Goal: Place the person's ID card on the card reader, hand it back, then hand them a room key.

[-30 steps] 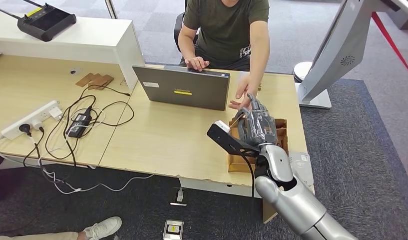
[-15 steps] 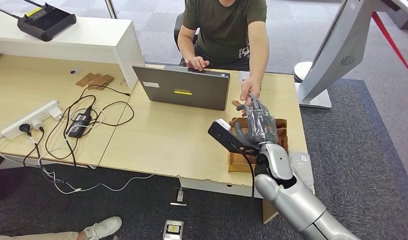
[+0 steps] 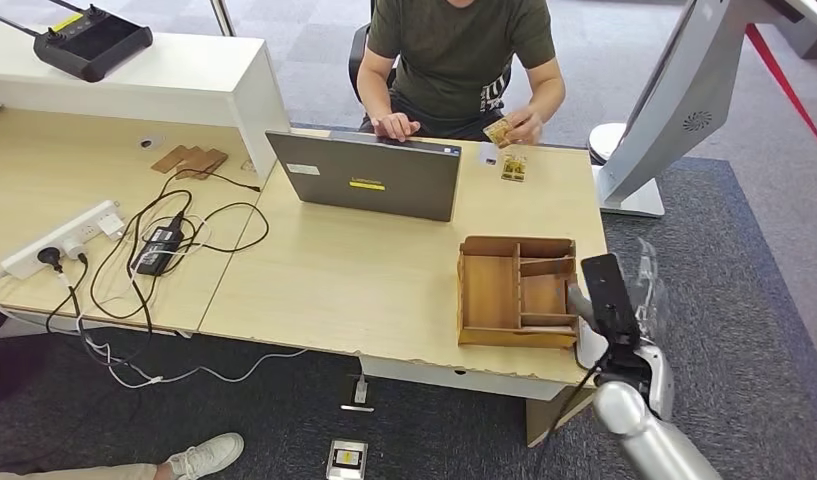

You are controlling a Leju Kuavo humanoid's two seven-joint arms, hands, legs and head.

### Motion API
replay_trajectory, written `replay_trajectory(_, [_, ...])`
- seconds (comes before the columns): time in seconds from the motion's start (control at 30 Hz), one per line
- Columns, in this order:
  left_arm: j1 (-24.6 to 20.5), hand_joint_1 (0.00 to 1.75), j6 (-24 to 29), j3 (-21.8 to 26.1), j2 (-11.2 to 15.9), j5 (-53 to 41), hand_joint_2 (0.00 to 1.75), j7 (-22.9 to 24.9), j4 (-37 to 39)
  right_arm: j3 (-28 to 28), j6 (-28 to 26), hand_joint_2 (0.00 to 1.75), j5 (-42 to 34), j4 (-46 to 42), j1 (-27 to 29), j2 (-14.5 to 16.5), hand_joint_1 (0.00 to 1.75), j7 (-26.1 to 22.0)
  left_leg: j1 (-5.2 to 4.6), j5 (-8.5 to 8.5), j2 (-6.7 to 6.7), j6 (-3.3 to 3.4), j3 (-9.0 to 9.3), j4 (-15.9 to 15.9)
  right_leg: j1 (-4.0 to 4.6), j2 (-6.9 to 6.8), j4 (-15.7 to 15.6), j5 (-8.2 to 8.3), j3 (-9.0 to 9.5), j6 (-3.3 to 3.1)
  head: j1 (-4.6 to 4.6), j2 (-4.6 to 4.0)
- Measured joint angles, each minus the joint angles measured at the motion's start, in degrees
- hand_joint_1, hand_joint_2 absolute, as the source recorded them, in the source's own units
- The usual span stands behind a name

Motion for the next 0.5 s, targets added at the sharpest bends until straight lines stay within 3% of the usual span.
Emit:
replay_trajectory(0.1, [1.04, 0.0, 0.08, 0.19, 0.27, 0.97, 1.75, -0.94, 0.0, -7.04, 0.7, 1.75, -22.29, 5.29, 6.16, -1.51, 0.0, -12.5, 0.0, -0.08, -0.08, 0.01, 0.01, -0.01, 0.0, -0.03, -0.05, -0.08, 0.06, 0.05, 0.01, 0.0])
replay_trajectory(0.17, [1.74, 0.0, 0.16, 0.38, 0.48, 1.52, 1.75, -1.21, 0.0, -11.51, 4.53, 1.75, -36.41, 11.77, 9.41, -1.75, 0.0, -19.93, -0.01, -0.14, -0.12, -0.01, 0.01, -0.02, -0.01, -0.06, -0.07, -0.13, 0.08, 0.07, 0.01, 0.0])
replay_trajectory(0.23, [2.27, 0.0, 0.41, 0.51, 0.74, 1.98, 1.75, -1.22, 0.0, -15.47, 10.15, 1.75, -47.93, 19.21, 12.19, -1.26, 0.0, -23.53, 0.0, -0.18, -0.12, -0.02, 0.03, -0.03, 0.0, -0.06, -0.08, -0.17, 0.08, 0.06, 0.01, 0.0])
replay_trajectory(0.33, [2.69, 0.0, 1.3, 0.7, 1.04, 2.76, 1.75, -0.91, 0.0, -21.19, 15.65, 1.75, -60.7, 29.8, 15.6, 1.7, 0.0, -22.55, 0.02, -0.22, -0.09, -0.04, 0.05, -0.05, 0.03, -0.04, -0.05, -0.25, 0.11, 0.0, 0.01, 0.0])
replay_trajectory(0.4, [2.8, 0.0, 2.38, 0.92, 1.1, 3.2, 1.75, -0.8, 0.0, -25.09, 14.5, 1.75, -66.06, 35.77, 16.89, 5.0, 0.0, -20.59, 0.03, -0.24, 0.0, -0.07, 0.1, -0.08, 0.04, 0.01, -0.01, -0.28, 0.09, -0.05, -0.01, 0.0])
replay_trajectory(0.5, [2.75, 0.0, 3.67, 1.04, 1.1, 3.25, 1.75, -1.02, -0.01, -29.03, 11.26, 1.75, -67.32, 41.64, 17.56, 9.38, 0.0, -17.98, 0.05, -0.25, 0.05, -0.09, 0.2, -0.12, 0.06, 0.05, 0.02, -0.33, 0.09, -0.13, -0.01, 0.0])
